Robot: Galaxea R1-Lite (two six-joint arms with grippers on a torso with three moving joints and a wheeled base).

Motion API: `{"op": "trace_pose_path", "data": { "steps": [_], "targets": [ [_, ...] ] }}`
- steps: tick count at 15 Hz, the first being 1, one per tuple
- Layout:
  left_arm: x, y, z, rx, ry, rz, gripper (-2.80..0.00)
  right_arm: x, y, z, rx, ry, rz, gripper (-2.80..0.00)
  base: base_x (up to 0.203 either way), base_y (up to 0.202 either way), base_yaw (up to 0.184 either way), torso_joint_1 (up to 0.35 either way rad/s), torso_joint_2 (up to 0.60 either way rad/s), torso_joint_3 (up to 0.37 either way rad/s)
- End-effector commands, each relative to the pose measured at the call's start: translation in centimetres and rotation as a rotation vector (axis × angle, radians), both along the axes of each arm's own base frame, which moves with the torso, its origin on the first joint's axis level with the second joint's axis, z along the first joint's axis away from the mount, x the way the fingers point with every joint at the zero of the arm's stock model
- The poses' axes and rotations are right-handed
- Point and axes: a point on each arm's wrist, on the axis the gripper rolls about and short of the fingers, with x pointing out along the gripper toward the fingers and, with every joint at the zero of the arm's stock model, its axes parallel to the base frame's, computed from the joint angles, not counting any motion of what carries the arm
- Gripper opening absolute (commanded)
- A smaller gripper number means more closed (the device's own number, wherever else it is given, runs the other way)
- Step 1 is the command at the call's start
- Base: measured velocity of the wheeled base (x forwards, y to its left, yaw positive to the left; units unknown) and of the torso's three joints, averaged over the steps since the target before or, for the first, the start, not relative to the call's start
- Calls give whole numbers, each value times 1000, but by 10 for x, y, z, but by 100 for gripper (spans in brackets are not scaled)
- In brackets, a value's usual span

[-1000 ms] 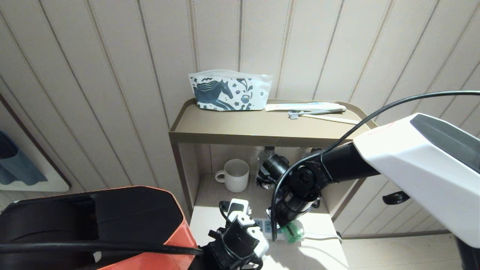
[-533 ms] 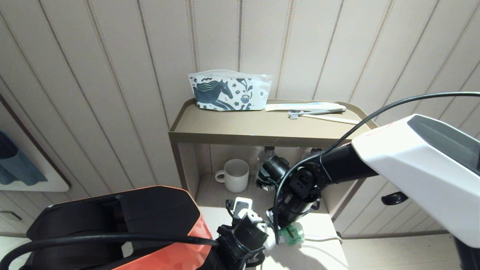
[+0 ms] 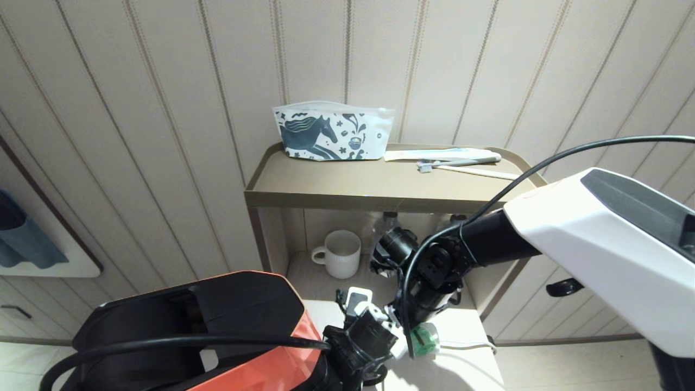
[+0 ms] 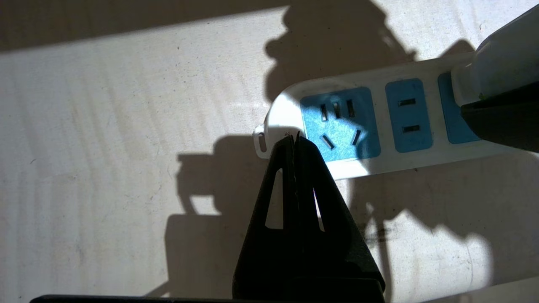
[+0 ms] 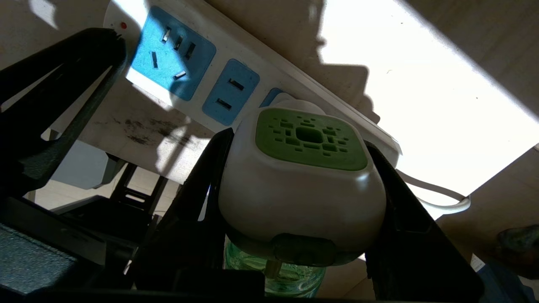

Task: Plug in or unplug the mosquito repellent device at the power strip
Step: Hold the socket with your left hand and unplug it with your right hand

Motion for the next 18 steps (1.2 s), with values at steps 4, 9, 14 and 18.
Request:
{"op": "trace_pose_path", "data": {
  "steps": [4, 9, 14, 18],
  "targets": [
    [4, -6, -1, -9, -7, 5, -280, 0, 1, -4, -7, 10, 2, -280, 0, 0, 0, 0, 0, 0],
    [4, -8, -9, 13, -2, 12, -280, -1, 0, -5, -10, 14, 0, -280, 0, 0, 0, 0, 0, 0],
    [4, -13, -5, 38, -39, 16, -280, 0, 2, -1, -4, 0, 2, -280, 0, 0, 0, 0, 0, 0],
    [3, -11, -9, 50, -30, 17, -280, 7, 6, -1, 4, -15, 2, -280, 0, 0, 0, 0, 0, 0]
  ]
}}
